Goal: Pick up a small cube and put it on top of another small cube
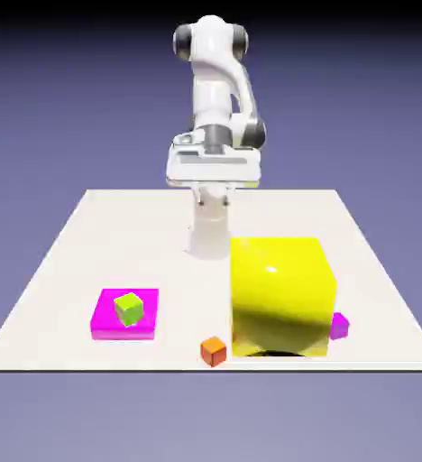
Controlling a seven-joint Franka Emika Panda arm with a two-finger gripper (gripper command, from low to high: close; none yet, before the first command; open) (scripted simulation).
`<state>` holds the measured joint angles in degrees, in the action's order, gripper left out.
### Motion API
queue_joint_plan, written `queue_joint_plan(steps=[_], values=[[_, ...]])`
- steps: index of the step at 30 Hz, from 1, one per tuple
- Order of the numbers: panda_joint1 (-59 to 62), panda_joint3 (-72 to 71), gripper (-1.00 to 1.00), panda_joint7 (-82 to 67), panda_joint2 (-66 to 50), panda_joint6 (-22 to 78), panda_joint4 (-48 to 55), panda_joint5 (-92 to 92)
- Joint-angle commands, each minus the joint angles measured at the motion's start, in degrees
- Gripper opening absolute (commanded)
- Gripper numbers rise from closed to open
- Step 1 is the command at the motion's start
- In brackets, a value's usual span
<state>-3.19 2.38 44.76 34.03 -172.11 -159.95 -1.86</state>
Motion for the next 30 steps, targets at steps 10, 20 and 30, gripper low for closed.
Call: queue_joint_plan(steps=[10, 20, 30], values=[[-20.8, 19.8, 0.0, 19.1, 11.3, 15.7, 8.7, -15.4], [-41.5, 39.5, 0.0, 38.2, 22.7, 31.4, 17.4, -30.8], [-62.3, 59.3, 0.0, 57.3, 34.0, 47.1, 26.1, -46.1]])
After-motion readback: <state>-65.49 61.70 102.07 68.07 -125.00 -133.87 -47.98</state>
